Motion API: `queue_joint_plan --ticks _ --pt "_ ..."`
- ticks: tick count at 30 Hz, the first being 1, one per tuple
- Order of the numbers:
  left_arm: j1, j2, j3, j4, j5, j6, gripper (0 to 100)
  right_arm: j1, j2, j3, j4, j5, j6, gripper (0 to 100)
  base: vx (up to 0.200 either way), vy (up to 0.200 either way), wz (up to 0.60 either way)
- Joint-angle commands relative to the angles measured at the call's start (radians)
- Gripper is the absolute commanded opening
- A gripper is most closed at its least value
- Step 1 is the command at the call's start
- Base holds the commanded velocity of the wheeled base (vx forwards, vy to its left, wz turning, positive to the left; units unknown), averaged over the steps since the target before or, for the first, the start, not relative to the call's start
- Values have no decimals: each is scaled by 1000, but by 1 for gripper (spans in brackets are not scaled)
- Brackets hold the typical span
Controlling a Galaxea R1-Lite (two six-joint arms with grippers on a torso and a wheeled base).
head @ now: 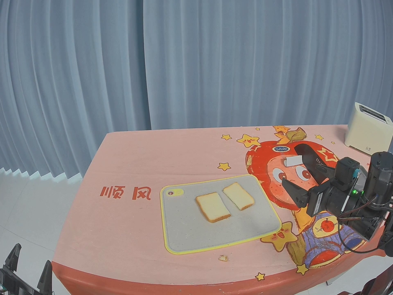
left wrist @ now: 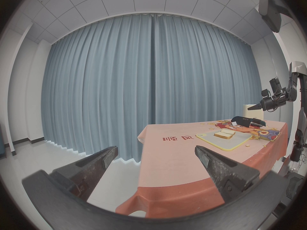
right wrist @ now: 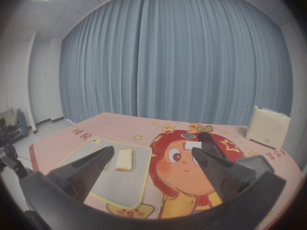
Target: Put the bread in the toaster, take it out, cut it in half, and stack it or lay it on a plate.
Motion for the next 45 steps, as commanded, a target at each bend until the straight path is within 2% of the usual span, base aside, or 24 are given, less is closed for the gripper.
queue_joint_plan --ticks 1,11,22,40,45 --pt "1 -16 18 0 0 0 100 0 4 -2 0 -2 1 100 0 0 0" --pt "1 -16 18 0 0 0 100 -3 4 1 0 -13 2 100 0 0 0" --pt "1 -16 18 0 0 2 100 -4 -5 -5 0 1 2 100 0 0 0" --pt "1 -16 18 0 2 -1 100 -33 22 -125 68 18 -6 100 0 0 0" --pt "1 -16 18 0 0 0 100 -35 24 -142 89 37 -6 100 0 0 0"
